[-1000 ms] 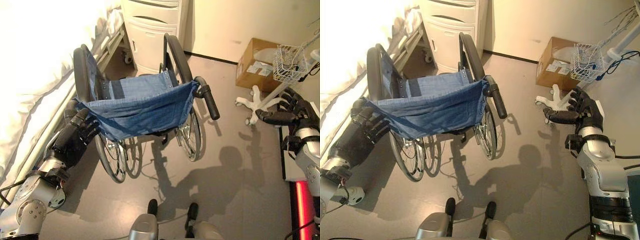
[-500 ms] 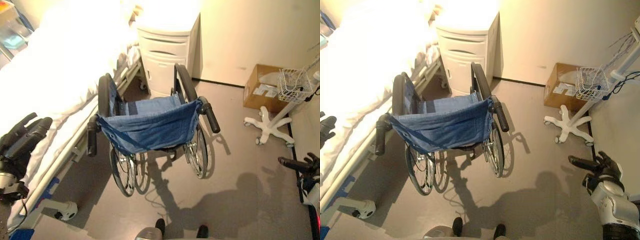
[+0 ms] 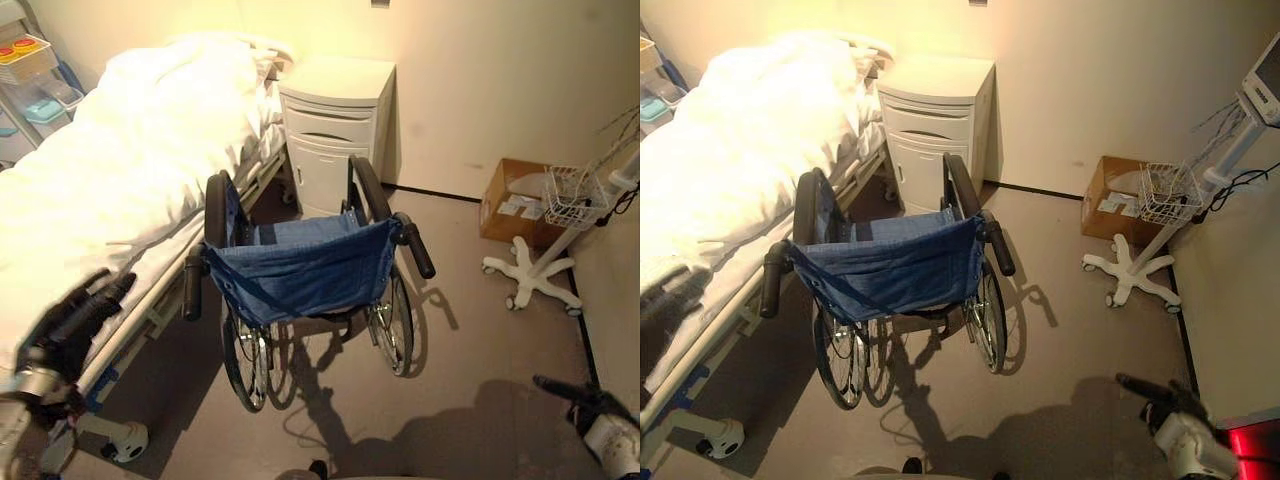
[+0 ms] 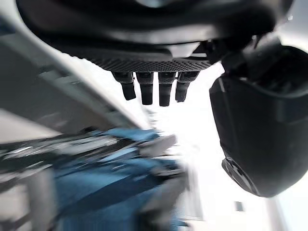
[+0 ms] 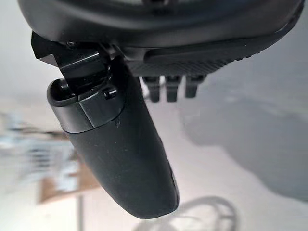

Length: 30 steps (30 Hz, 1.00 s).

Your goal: Push the wheelchair next to the bed

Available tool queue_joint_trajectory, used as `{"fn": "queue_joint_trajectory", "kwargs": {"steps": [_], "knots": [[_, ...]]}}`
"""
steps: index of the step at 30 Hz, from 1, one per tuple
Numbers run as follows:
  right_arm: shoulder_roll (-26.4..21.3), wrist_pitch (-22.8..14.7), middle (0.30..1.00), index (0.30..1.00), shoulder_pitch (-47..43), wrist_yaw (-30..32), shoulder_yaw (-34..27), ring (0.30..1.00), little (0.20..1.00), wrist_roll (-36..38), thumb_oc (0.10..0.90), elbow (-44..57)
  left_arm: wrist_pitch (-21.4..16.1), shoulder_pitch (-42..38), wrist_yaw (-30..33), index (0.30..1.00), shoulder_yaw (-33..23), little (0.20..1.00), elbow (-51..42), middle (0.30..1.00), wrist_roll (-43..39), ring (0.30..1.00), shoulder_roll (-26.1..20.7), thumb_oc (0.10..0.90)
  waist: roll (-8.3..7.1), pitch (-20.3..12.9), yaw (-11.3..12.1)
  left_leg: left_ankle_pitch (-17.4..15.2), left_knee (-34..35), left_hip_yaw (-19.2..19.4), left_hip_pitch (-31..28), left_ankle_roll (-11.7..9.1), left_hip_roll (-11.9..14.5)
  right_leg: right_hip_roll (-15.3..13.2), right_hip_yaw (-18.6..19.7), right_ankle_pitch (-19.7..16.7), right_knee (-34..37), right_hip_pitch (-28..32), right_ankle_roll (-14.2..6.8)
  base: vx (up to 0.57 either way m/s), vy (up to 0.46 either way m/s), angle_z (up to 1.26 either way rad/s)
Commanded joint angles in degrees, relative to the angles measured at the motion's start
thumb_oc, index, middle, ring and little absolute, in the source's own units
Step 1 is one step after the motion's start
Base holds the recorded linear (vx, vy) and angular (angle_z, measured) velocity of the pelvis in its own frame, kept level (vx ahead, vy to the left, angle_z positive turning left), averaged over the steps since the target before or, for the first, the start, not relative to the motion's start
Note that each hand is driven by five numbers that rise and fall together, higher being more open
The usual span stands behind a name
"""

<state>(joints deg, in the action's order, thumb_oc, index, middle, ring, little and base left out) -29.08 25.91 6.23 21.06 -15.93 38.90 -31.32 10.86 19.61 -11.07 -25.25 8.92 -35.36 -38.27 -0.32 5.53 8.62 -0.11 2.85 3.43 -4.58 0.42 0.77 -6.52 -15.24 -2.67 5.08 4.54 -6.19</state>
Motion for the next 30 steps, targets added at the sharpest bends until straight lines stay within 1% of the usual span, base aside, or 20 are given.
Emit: {"fn": "queue_joint_trajectory", "kwargs": {"steps": [1, 2, 3, 4, 5, 6, 7, 9, 10, 11, 12, 13, 14, 16, 18, 20, 22, 24, 27, 30], "knots": [[-1.87, -7.67, 0.900, 0.900, -2.14, 2.61, 3.32, 0.900, 0.900, 3.01, 0.800, -5.93, -2.82, -3.80, 2.84, 0.900, 5.51, 0.900, 7.44, 0.900, 3.89, 0.900, 2.33, 0.800, 1.50, -0.56, -0.04, -0.17, 0.30, -0.71, 1.74, -3.85, 0.12, -0.10, -3.43, 6.15, -5.48, 0.70, -0.63, -0.01, -0.004, 0.07], [0.55, -9.25, 0.900, 0.900, -2.11, 2.21, 5.26, 0.900, 0.900, 3.66, 0.800, -11.24, -3.26, -4.84, 5.17, 0.900, 10.93, 0.900, 13.36, 0.900, 5.09, 0.900, 4.96, 0.800, 1.52, -0.44, -0.02, -0.22, 0.46, -0.93, 1.64, -3.53, 0.01, -0.04, -3.44, 5.93, -5.23, 0.81, -0.66, -0.01, -0.006, 0.06], [1.60, -10.02, 0.900, 0.900, -2.21, 1.97, 6.04, 0.900, 0.900, 3.70, 0.800, -13.29, -3.00, -5.26, 6.48, 0.900, 12.77, 0.900, 16.12, 0.900, 3.64, 0.900, 6.45, 0.800, 1.53, -0.50, 0.01, -0.21, 0.58, -1.04, 1.62, -3.43, -0.03, -0.02, -3.45, 5.86, -5.07, 0.83, -0.69, 0.01, -0.009, 0.06], [3.32, -10.98, 0.900, 0.900, -2.48, 1.41, 7.46, 0.900, 0.900, 4.04, 0.800, -16.57, -2.70, -6.11, 7.04, 0.900, 15.35, 0.900, 21.59, 0.900, 2.11, 0.900, 9.53, 0.800, 1.62, -0.49, 0.10, -0.20, 0.78, -1.18, 1.41, -3.28, -0.13, 0.02, -3.50, 5.80, -4.89, 1.01, -0.72, 0.00, 0.000, 0.00], [4.27, -12.17, 0.900, 0.900, -2.51, 0.60, 8.02, 0.900, 0.900, 4.26, 0.800, -18.58, -4.29, -6.21, 6.61, 0.900, 16.26, 0.900, 24.66, 0.900, 2.59, 0.900, 10.98, 0.800, 1.62, -0.58, 0.11, -0.22, 0.81, -1.18, 1.41, -3.18, -0.15, 0.06, -3.52, 5.75, -4.83, 0.98, -0.67, 0.00, 0.000, 0.00], [6.92, -13.02, 0.900, 0.900, -2.64, -1.14, 9.58, 0.900, 0.900, 7.17, 0.800, -22.22, -5.26, -6.73, 7.74, 0.900, 18.33, 0.900, 30.77, 0.900, 3.50, 0.900, 14.11, 0.800, 1.66, -0.67, 0.13, -0.29, 1.01, -1.26, 1.23, -2.97, -0.20, 0.11, -3.44, 5.62, -4.63, 1.06, -0.59, 0.00, 0.000, 0.00], [8.80, -13.50, 0.900, 0.900, -2.96, -2.00, 10.15, 0.900, 0.900, 7.76, 0.800, -24.74, -7.37, -7.48, 7.65, 0.900, 19.37, 0.900, 35.64, 0.900, 4.52, 0.900, 15.96, 0.800, 1.66, -0.80, 0.05, -0.25, 1.16, -1.34, 1.23, -2.84, -0.27, 0.14, -3.33, 5.47, -4.51, 0.98, -0.59, 0.00, 0.000, 0.00], [10.19, -14.91, 0.900, 0.900, -3.75, -3.75, 11.23, 0.900, 0.900, 7.81, 0.800, -29.29, -8.33, -9.12, 8.54, 0.900, 20.90, 0.900, 42.09, 0.900, 4.61, 0.900, 18.15, 0.800, 1.65, -1.02, -0.13, -0.35, 1.39, -1.16, 1.08, -2.69, -0.26, 0.21, -3.31, 5.36, -4.27, 1.02, -0.57, 0.00, 0.000, 0.00], [10.74, -15.35, 0.900, 0.900, -4.09, -4.57, 12.01, 0.900, 0.900, 6.60, 0.800, -31.28, -8.24, -9.79, 9.18, 0.900, 21.61, 0.900, 44.91, 0.900, 3.56, 0.900, 19.21, 0.800, 1.63, -1.15, -0.27, -0.39, 1.47, -1.09, 1.04, -2.62, -0.25, 0.25, -3.25, 5.32, -4.20, 1.00, -0.57, 0.00, 0.000, 0.00], [11.70, -16.08, 0.900, 0.900, -4.64, -6.09, 13.75, 0.900, 0.900, 2.35, 0.800, -34.55, -7.70, -10.94, 10.06, 0.900, 22.28, 0.900, 49.88, 0.900, 1.17, 0.900, 20.96, 0.800, 1.56, -1.31, -0.58, -0.51, 1.55, -0.88, 0.91, -2.54, -0.27, 0.26, -3.14, 5.25, -4.03, 1.07, -0.60, 0.00, 0.000, 0.00], [12.31, -16.60, 0.900, 0.900, -5.01, -7.52, 15.44, 0.900, 0.900, -2.09, 0.800, -36.64, -6.86, -11.85, 10.18, 0.900, 22.69, 0.900, 53.39, 0.900, 0.88, 0.900, 21.87, 0.800, 1.49, -1.45, -0.86, -0.61, 1.65, -0.74, 0.79, -2.48, -0.28, 0.22, -3.12, 5.22, -3.90, 1.14, -0.63, 0.00, 0.000, 0.00], [13.32, -16.45, 0.900, 0.900, -5.25, -10.27, 18.26, 0.900, 0.900, -7.21, 0.800, -38.36, -5.46, -12.99, 11.10, 0.900, 23.90, 0.900, 57.00, 0.900, 3.53, 0.900, 23.06, 0.800, 1.35, -1.65, -1.27, -0.69, 1.85, -0.55, 0.65, -2.44, -0.25, 0.13, -3.15, 5.06, -3.67, 1.18, -0.70, 0.00, 0.000, 0.00], [13.85, -15.86, 0.900, 0.900, -5.21, -12.48, 19.99, 0.900, 0.900, -7.99, 0.800, -38.99, -5.71, -13.41, 11.54, 0.900, 25.12, 0.900, 58.89, 0.900, 4.17, 0.900, 23.49, 0.800, 1.25, -1.74, -1.43, -0.67, 1.91, -0.49, 0.69, -2.44, -0.25, 0.11, -3.14, 4.92, -3.56, 1.15, -0.73, 0.00, 0.000, 0.00], [14.83, -14.00, 0.900, 0.900, -4.85, -17.52, 22.54, 0.900, 0.900, -8.94, 0.800, -39.46, -3.62, -14.10, 11.30, 0.900, 26.41, 0.900, 61.54, 0.900, 3.31, 0.900, 24.40, 0.800, 1.10, -1.96, -1.94, -0.64, 2.15, -0.27, 0.65, -2.42, -0.18, 0.08, -3.05, 4.67, -3.37, 1.03, -0.84, 0.00, 0.000, 0.00], [15.35, -11.41, 0.900, 0.900, -4.12, -23.14, 23.60, 0.900, 0.900, -8.77, 0.800, -40.36, -1.83, -14.56, 10.84, 0.900, 26.10, 0.900, 63.39, 0.900, 0.16, 0.900, 25.16, 0.800, 1.04, -2.32, -2.60, -0.78, 2.15, 0.11, 0.66, -2.42, -0.16, 0.03, -2.96, 4.58, -3.32, 0.91, -1.03, 0.00, 0.000, 0.00], [15.48, -10.00, 0.900, 0.900, -3.60, -26.52, 23.34, 0.900, 0.900, -8.73, 0.800, -41.41, -0.84, -14.82, 10.85, 0.900, 26.34, 0.900, 63.95, 0.900, 1.33, 0.900, 25.74, 0.800, 1.01, -2.56, -2.93, -0.86, 2.15, 0.33, 0.65, -2.44, -0.13, 0.01, -3.04, 4.55, -3.46, 0.81, -1.15, 0.00, 0.000, 0.00], [15.47, -9.32, 0.900, 0.900, -3.47, -28.26, 23.00, 0.900, 0.900, -9.47, 0.800, -41.92, -0.16, -14.92, 11.09, 0.900, 27.14, 0.900, 63.96, 0.900, 2.57, 0.900, 26.12, 0.800, 0.93, -2.65, -3.05, -0.92, 2.15, 0.42, 0.63, -2.45, -0.11, 0.05, -3.11, 4.47, -3.49, 0.76, -1.26, 0.00, 0.000, 0.00], [15.82, -9.78, 0.900, 0.900, -3.37, -30.18, 23.45, 0.900, 0.900, -9.72, 0.800, -43.01, 0.91, -15.32, 11.87, 0.900, 28.75, 0.900, 64.85, 0.900, 5.18, 0.900, 26.59, 0.800, 0.89, -2.83, -3.36, -1.05, 2.15, 0.65, 0.50, -2.39, -0.12, 0.14, -3.15, 4.46, -3.64, 0.73, -1.26, -0.01, -0.013, -0.02], [16.44, -10.56, 0.900, 0.900, -3.59, -29.38, 23.87, 0.900, 0.900, -10.38, 0.800, -43.08, 2.42, -16.15, 12.86, 0.900, 30.15, 0.900, 65.38, 0.900, 6.54, 0.900, 26.81, 0.800, 0.90, -3.03, -4.01, -1.27, 2.15, 1.08, 0.26, -2.24, -0.09, 0.35, -2.66, 4.57, -3.76, 0.76, -1.19, 0.00, 0.000, 0.00], [16.66, -10.42, 0.900, 0.900, -3.78, -28.91, 24.49, 0.900, 0.900, -11.95, 0.800, -43.37, 2.54, -16.82, 13.65, 0.900, 31.02, 0.900, 65.49, 0.900, 5.62, 0.900, 27.11, 0.800, 1.00, -3.16, -4.48, -1.47, 2.15, 1.42, 0.05, -2.14, -0.08, 0.51, -2.25, 4.63, -3.83, 0.71, -1.14, 0.00, 0.003, -0.03]]}}
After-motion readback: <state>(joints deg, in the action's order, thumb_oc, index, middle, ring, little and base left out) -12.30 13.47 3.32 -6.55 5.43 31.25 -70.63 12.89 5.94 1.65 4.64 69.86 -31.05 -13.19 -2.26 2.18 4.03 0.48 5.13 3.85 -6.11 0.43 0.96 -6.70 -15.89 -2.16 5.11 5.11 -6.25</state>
